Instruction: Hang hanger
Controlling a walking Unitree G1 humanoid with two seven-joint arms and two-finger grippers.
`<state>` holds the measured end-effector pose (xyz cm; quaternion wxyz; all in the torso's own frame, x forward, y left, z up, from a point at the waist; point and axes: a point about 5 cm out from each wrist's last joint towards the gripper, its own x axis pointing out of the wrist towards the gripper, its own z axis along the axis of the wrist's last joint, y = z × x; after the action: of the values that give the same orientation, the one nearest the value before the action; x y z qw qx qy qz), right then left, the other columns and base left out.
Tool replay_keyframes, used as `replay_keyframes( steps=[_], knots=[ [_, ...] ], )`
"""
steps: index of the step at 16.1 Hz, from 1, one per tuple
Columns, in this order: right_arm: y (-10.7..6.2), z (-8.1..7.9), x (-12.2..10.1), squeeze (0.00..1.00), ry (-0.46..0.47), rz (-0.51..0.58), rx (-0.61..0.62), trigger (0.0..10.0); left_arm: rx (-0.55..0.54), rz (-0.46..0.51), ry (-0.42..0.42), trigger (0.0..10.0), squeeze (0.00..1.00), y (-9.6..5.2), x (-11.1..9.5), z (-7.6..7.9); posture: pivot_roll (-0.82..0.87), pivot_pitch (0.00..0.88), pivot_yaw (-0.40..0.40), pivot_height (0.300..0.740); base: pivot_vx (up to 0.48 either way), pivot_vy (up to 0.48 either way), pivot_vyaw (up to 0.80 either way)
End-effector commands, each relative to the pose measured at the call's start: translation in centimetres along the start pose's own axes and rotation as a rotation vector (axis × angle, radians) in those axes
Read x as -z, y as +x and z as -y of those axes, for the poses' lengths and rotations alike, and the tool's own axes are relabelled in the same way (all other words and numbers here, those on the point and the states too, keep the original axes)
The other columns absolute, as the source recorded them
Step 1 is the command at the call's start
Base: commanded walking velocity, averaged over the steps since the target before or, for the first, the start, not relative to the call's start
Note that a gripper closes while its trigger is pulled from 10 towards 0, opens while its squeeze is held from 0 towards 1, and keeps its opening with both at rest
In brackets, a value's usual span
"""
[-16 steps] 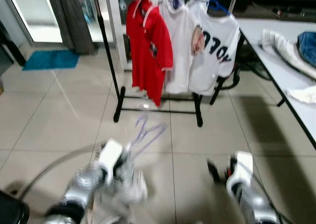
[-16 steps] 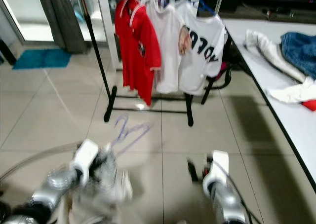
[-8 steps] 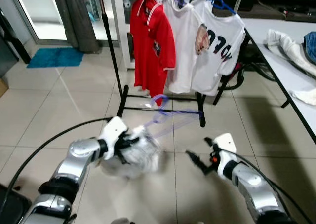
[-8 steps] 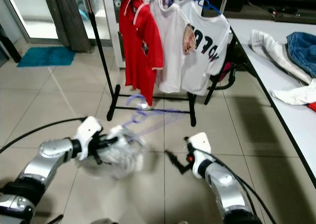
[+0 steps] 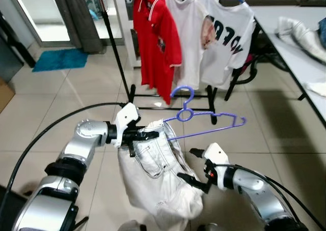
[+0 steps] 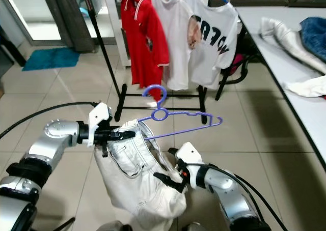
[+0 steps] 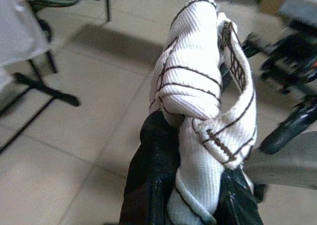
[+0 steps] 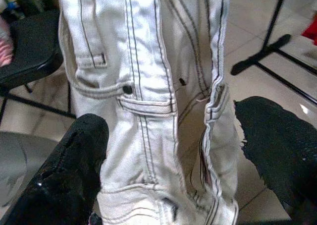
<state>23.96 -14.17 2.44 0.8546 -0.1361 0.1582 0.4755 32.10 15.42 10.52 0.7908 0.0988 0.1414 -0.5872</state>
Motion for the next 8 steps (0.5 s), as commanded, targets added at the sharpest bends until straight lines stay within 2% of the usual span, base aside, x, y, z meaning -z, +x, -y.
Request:
replay_keyframes(
  steps=[1,4,7,8],
  knots=[
    [0.4,-0.3,-0.8,1.0,-0.031,0.04,-0.026,10.0,-0.007,0.061,0.04,0.0,0.0,-0.9,-2.0,-0.9,0.01,0.104,0.118,0.74,0.0,0.0,0.0],
    [1.4,0.0,-1.9,1.0,-0.059,0.075,-0.027,10.0,0.074,0.101,0.042,0.0,0.0,-1.3,-3.4,-0.9,0.04,0.129,0.125,0.74,0.0,0.0,0.0],
    [3.0,-0.3,-2.6,1.0,-0.034,0.089,-0.046,10.0,0.11,0.12,0.049,0.0,0.0,-1.5,-4.0,-0.9,0.05,0.141,0.123,0.74,0.0,0.0,0.0],
    [3.9,-0.6,-2.9,0.0,-0.015,0.098,-0.068,10.0,0.123,0.123,0.049,0.0,0.0,-1.7,-4.2,-0.8,0.05,0.141,0.123,0.74,0.0,0.0,0.0]
  ],
)
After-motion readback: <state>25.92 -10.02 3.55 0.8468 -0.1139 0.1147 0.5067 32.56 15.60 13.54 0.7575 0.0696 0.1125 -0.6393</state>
